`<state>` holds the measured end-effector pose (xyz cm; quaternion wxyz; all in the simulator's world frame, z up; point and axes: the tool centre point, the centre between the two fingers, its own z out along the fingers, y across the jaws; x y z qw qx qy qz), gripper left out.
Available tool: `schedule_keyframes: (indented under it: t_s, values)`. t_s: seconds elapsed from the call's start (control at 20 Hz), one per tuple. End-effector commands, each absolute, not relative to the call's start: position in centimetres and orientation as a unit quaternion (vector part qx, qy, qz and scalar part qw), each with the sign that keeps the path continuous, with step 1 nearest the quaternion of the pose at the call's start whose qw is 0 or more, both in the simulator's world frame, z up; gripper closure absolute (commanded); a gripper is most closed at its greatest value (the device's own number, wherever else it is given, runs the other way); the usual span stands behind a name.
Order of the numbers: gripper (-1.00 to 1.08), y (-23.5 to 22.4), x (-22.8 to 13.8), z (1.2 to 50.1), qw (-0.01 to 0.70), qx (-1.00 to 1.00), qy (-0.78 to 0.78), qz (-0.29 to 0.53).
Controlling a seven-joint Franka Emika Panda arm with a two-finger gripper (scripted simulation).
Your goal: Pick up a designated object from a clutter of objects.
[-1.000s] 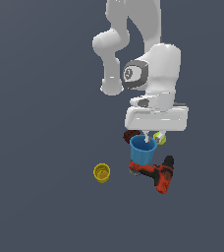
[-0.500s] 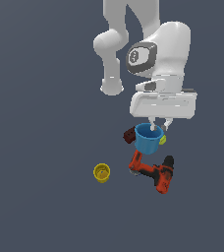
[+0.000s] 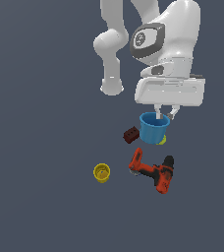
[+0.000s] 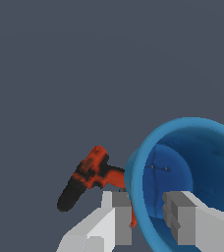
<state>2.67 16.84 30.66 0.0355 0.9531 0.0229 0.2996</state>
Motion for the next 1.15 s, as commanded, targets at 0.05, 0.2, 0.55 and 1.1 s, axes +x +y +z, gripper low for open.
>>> schedule_keyframes:
  t_s: [0.05,0.2,0.55,1.1]
  values:
    - [1.08,17.4,2.0,32.4,0.036,0.952,0.023,0.302]
    - [1.08,17.9,1.4,33.8,0.037,0.952,0.023,0.303]
    - [1.08,19.1,-0.1,36.9,0.037,0.952,0.025,0.303]
    - [1.08,20.0,-1.0,38.9,0.037,0.952,0.026,0.301]
